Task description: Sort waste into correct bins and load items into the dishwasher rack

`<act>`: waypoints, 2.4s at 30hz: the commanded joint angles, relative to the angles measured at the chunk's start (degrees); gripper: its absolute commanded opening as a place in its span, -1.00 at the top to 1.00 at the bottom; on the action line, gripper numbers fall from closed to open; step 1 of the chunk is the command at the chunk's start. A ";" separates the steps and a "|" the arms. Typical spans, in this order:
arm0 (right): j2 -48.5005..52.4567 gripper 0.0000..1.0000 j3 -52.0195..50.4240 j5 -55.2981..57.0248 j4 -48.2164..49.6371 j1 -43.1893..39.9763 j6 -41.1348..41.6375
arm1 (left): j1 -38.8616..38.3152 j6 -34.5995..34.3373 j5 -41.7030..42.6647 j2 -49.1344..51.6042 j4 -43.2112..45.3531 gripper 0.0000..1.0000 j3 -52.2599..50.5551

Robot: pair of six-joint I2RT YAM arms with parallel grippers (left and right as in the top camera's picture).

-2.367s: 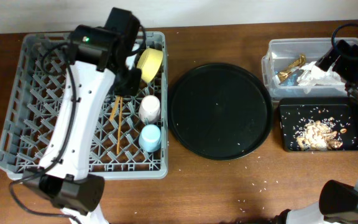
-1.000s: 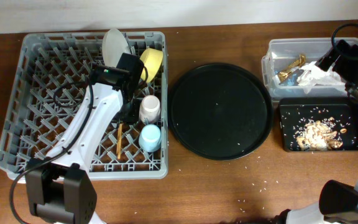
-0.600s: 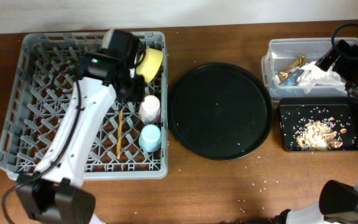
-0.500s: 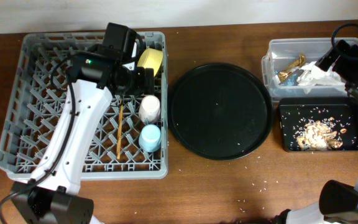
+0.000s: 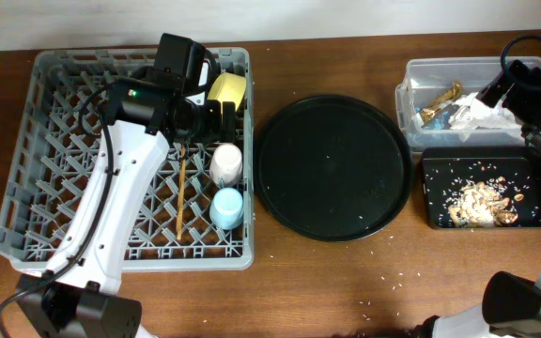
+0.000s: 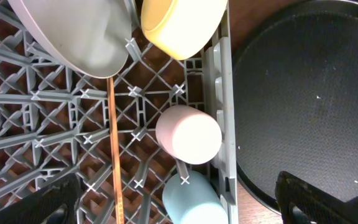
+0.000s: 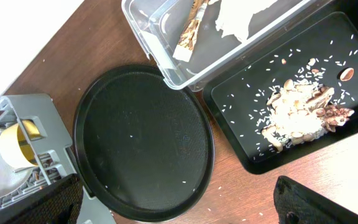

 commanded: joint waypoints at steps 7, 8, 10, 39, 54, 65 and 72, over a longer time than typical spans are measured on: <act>-12.74 -0.97 0.13 10.34 1.07 13.90 0.20 | 0.35 0.26 0.66 -0.55 0.11 -0.99 0.59; -13.99 -0.97 0.13 13.42 1.29 15.39 0.22 | 0.35 0.26 0.66 -0.55 0.09 -0.99 0.59; -16.26 -0.97 -0.28 19.61 3.54 18.18 0.17 | 0.35 0.26 0.66 -0.55 0.09 -0.99 0.59; -90.38 -0.97 -119.95 18.67 92.85 21.35 -9.86 | 0.35 0.26 0.66 -0.55 0.11 -0.99 0.59; -96.89 -0.97 -122.44 13.94 85.64 21.44 -9.88 | 0.35 0.26 0.66 -0.55 0.11 -0.99 0.59; -96.87 -0.97 -122.44 13.94 85.64 21.44 -9.88 | 0.35 0.26 0.66 -0.55 0.11 -0.99 0.59; -96.87 -0.97 -122.44 13.94 85.64 21.44 -9.88 | 0.57 0.72 -2.75 -0.94 -0.17 -0.99 0.59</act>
